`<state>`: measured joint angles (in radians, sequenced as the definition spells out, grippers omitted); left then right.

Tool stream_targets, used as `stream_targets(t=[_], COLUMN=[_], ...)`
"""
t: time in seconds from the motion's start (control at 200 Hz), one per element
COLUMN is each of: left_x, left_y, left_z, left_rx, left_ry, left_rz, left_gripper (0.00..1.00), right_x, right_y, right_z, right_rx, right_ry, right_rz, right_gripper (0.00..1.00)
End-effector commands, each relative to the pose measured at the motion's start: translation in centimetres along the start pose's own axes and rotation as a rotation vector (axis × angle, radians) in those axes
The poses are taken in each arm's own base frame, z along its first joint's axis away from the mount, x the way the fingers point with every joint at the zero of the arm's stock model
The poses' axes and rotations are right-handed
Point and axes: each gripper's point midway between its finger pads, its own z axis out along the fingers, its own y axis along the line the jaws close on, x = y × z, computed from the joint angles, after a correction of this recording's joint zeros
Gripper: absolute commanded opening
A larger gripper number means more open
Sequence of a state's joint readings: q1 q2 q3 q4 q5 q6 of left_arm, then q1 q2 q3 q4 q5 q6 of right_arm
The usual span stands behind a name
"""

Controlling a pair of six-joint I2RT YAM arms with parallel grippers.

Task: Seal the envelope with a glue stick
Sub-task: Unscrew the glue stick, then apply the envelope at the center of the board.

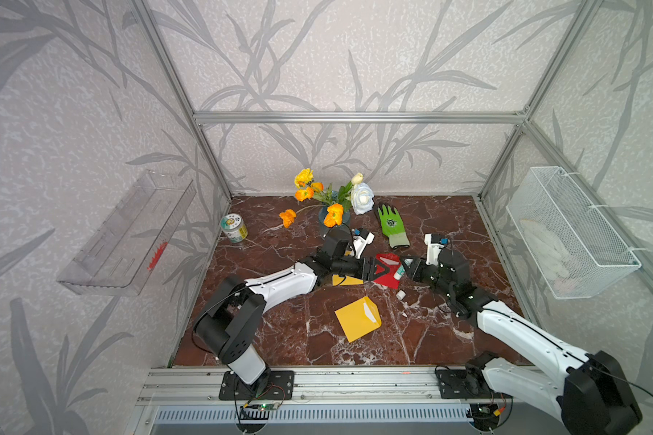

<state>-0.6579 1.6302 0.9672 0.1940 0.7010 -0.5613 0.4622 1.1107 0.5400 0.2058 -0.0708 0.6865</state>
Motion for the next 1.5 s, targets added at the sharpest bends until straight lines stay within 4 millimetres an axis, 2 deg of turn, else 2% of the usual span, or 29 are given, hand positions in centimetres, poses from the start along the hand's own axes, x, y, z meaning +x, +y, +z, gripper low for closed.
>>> stream_targets(t=[0.0, 0.155, 0.255, 0.39, 0.47, 0.565, 0.635, 0.655, 0.88, 1.025, 1.12, 1.15, 1.285, 1.495], left_x=[-0.4, -0.3, -0.3, -0.7, -1.1, -0.9, -0.5, -0.4, 1.4, 1.6, 1.4, 1.4, 1.1, 2.1], left_y=[1.0, 3.2, 4.8, 6.6, 7.4, 8.3, 8.9, 9.1, 10.7, 11.2, 11.0, 10.9, 10.5, 11.4], left_z=[0.7, 1.8, 2.5, 3.1, 3.2, 3.7, 4.2, 4.3, 5.8, 6.3, 6.6, 6.7, 7.0, 7.7], left_rx=[-0.036, -0.087, -0.138, -0.219, -0.255, -0.283, -0.292, -0.293, -0.322, -0.324, -0.307, -0.301, -0.284, -0.282], left_ry=[-0.010, -0.015, -0.006, -0.019, -0.027, -0.016, -0.005, -0.001, 0.039, 0.044, 0.046, 0.046, 0.048, 0.077], left_rz=[-0.034, -0.063, -0.082, -0.089, -0.090, -0.097, -0.110, -0.113, -0.139, -0.150, -0.156, -0.157, -0.159, -0.176], left_gripper=[0.62, 0.47, 0.28, 0.07, 0.00, 0.00, 0.00, 0.00, 0.00, 0.00, 0.00, 0.00, 0.00, 0.00], right_x=[-0.9, -1.0, -0.8, -0.4, -0.1, 0.1, 0.3, -0.2, -0.2, -0.2, -0.1, 0.3, 0.3, 0.8], right_y=[-1.9, -3.0, -3.9, -3.4, -2.5, -1.4, -1.3, -0.8, -0.8, -1.6, -2.6, -3.5, -4.8, -5.4], right_z=[1.2, 2.6, 3.6, 5.4, 6.4, 7.2, 7.6, 7.7, 8.2, 8.4, 8.6, 8.7, 8.8, 9.4], right_rx=[0.113, 0.224, 0.292, 0.215, 0.131, 0.041, 0.026, 0.007, 0.065, 0.149, 0.229, 0.276, 0.371, 0.411], right_ry=[-0.075, -0.078, -0.054, -0.090, -0.111, -0.133, -0.147, -0.173, -0.239, -0.264, -0.266, -0.244, -0.251, -0.231], right_rz=[-0.017, 0.002, 0.036, 0.061, 0.034, 0.001, -0.012, -0.018, -0.125, -0.173, -0.163, -0.164, -0.150, -0.152], right_gripper=[0.00, 0.00, 0.00, 0.00, 0.00, 0.00, 0.00, 0.00, 0.00, 0.00, 0.00, 0.00, 0.00, 0.00])
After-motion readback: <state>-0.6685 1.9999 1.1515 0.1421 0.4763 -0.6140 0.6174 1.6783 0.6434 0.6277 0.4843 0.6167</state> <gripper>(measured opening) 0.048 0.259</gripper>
